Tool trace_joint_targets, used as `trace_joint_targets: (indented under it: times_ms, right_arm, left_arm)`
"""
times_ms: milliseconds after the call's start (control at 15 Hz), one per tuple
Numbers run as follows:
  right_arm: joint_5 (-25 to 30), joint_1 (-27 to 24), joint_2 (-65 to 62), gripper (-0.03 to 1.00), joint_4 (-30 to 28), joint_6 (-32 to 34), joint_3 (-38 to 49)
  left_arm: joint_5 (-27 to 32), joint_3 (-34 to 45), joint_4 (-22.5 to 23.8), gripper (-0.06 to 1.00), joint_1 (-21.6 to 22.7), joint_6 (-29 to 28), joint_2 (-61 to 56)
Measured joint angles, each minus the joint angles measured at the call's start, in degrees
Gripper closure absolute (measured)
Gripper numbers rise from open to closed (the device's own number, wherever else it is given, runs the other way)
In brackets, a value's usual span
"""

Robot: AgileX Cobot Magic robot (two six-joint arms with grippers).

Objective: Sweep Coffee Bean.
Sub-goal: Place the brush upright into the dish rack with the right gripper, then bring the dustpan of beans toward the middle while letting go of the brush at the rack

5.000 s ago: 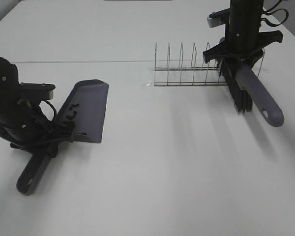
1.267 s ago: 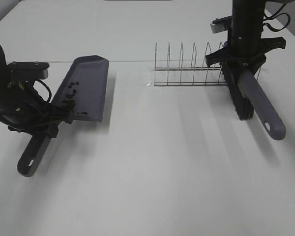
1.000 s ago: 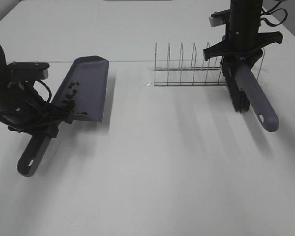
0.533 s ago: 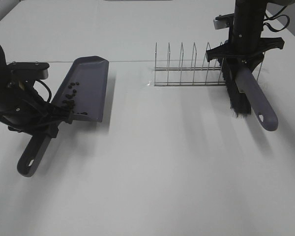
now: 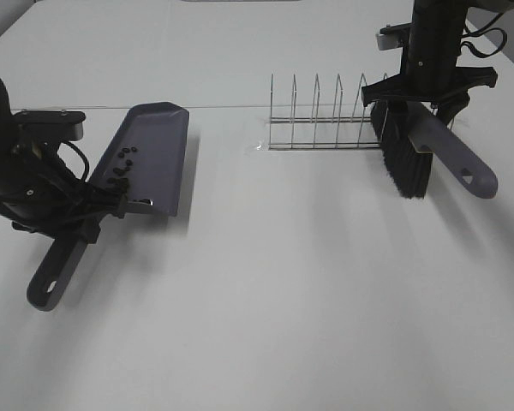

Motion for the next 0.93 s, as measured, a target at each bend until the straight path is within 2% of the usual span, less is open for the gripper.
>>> trace_joint_targets:
  times_ms: [267, 600, 933]
  right_arm:
    - [-1.15, -0.06, -2.01, 0.35, 0.0, 0.06, -0.29]
    - [1.03, -0.06, -6.82, 0.35, 1.2, -0.11, -4.41]
    - [1.49, -0.06, -10.26, 0.35, 5.21, -1.15, -4.35]
  left_arm:
    - [0.0, 0.0, 0.0, 0.59, 0.0, 0.0, 0.0]
    - [0.06, 0.0, -0.06, 0.59, -0.52, -0.06, -1.49]
    - [0.8, 0.0, -1.2, 0.59, -7.05, -2.58, -1.66]
